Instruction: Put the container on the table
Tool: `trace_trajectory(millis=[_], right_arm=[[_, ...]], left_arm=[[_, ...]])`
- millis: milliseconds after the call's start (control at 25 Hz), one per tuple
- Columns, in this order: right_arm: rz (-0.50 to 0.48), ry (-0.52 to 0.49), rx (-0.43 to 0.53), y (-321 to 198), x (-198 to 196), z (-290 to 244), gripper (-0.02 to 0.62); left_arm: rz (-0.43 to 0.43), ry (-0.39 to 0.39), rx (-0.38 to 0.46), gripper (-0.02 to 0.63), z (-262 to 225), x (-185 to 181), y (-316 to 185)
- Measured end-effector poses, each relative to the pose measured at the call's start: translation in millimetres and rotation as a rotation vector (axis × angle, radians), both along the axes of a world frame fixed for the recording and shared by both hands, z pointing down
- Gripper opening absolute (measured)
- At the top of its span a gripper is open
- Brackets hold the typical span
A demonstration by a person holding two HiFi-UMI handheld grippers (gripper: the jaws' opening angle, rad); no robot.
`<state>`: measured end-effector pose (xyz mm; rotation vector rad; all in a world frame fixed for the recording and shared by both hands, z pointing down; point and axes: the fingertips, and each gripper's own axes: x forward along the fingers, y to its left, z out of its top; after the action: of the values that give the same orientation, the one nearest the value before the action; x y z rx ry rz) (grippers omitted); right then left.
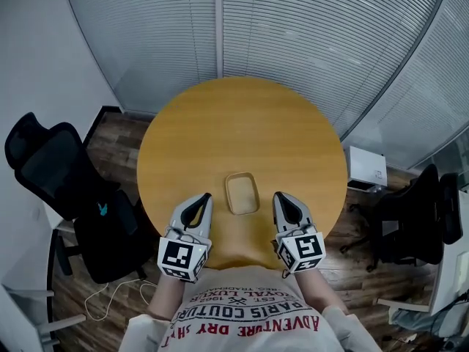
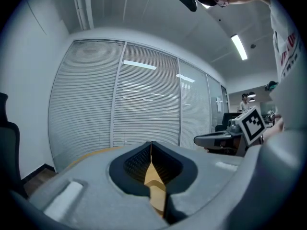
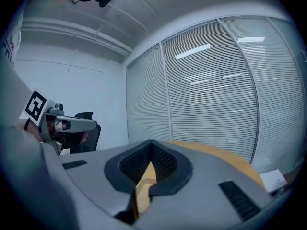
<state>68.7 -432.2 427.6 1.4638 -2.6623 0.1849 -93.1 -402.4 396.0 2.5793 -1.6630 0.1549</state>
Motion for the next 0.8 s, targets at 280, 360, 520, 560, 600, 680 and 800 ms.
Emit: trace_trajectory(millis=[280, 360, 520, 560, 600, 680, 800], right_arm=[[-0.011, 0.024, 0.001, 5, 2, 2, 0.008], [-0.015, 0.024, -0.005, 6, 3, 4, 0.008], [-0.015, 0.031, -0.013, 6, 3, 6, 0.008], [-0.012, 0.032, -0.017, 5, 3, 8, 0.008], [-0.008, 0.032, -0.021, 4, 4, 9, 0.008], [-0.001, 0.029, -0.028, 2, 4, 11, 0.008], [0.002, 0.036, -0.031, 1, 5, 13, 0.008]], left_arm=[[-0.011, -0.007, -0.012, 0.012, 3, 2, 7], [-0.014, -0.008, -0.015, 0.012, 3, 4, 8], [-0.013, -0.011, -0.019, 0.012, 4, 5, 8], [-0.014, -0.012, -0.02, 0.012, 4, 5, 8], [-0.016, -0.013, -0.022, 0.012, 5, 4, 8], [-0.022, -0.021, -0.027, 0.012, 7, 3, 8], [-0.023, -0.032, -0.037, 0.012, 10, 3, 8]])
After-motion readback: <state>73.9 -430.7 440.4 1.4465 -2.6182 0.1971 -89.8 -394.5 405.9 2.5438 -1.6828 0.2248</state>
